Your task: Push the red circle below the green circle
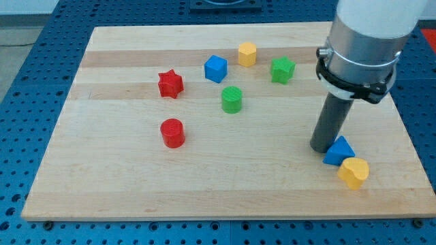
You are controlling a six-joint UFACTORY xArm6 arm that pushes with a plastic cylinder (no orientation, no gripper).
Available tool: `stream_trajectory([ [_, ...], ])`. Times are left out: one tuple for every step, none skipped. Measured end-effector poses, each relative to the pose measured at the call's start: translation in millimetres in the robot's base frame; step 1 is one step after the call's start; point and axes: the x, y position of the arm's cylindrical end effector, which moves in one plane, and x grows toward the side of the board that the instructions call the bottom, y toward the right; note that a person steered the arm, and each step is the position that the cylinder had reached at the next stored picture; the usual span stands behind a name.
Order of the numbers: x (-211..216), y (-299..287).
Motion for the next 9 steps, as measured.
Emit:
stream_trajectory([
  [0,2],
  [0,2],
  [10,-27],
  [28,-80],
  [33,-150],
  [33,-231],
  [22,-300],
  [-5,-326],
  [-14,-322],
])
